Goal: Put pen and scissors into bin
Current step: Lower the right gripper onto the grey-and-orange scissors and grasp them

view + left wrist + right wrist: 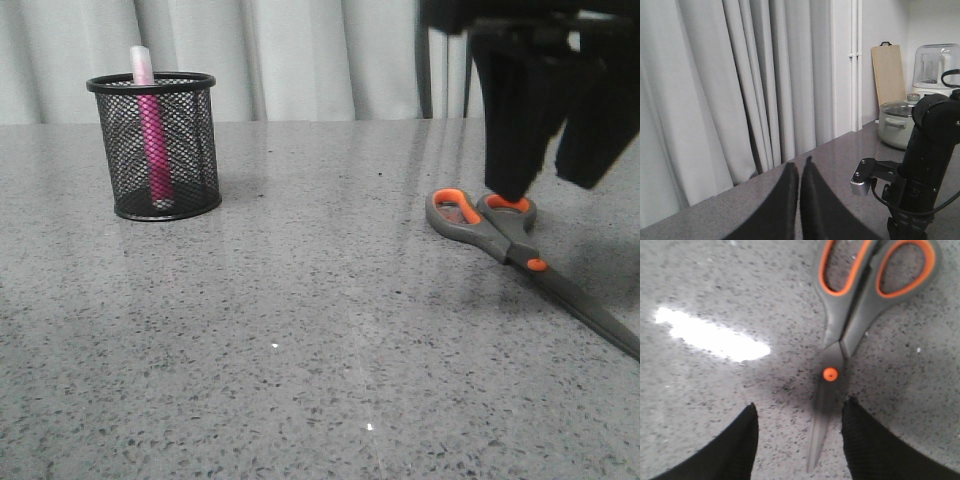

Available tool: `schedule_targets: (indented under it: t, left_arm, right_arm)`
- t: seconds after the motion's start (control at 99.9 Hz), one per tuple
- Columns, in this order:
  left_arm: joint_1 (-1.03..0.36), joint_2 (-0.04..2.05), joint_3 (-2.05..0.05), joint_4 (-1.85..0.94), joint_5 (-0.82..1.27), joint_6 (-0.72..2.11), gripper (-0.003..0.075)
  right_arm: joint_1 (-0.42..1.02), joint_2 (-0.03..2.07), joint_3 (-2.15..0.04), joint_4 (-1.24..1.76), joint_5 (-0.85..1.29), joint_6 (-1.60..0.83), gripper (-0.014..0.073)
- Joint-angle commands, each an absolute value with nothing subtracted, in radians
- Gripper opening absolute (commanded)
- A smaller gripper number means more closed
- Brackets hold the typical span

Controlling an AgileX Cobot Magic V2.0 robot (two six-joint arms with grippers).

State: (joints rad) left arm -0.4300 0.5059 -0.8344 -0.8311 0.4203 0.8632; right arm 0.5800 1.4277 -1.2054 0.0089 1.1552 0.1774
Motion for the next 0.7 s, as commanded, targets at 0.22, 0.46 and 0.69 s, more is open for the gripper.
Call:
schedule_targets:
  t: [0.22,0.46,0.69]
  left_arm:
    - [-0.436,0.512,-0.858,-0.857,0.36,0.854,-0.0019]
    - [-0.436,0.512,-0.858,-0.891,0.384,0.854,-0.0019]
    - [-0.436,0.512,-0.858,-0.9,0.388,0.854,-0.0019]
  right_arm:
    - [0.554,1.473,-1.156,-0.036,1.0,0.214,0.0342]
    - [0.469,1.509,-1.158,-0.034,0.953,0.214,0.0342]
    - [0.462,1.537,-1.158,0.0,0.93,0.214,0.0342]
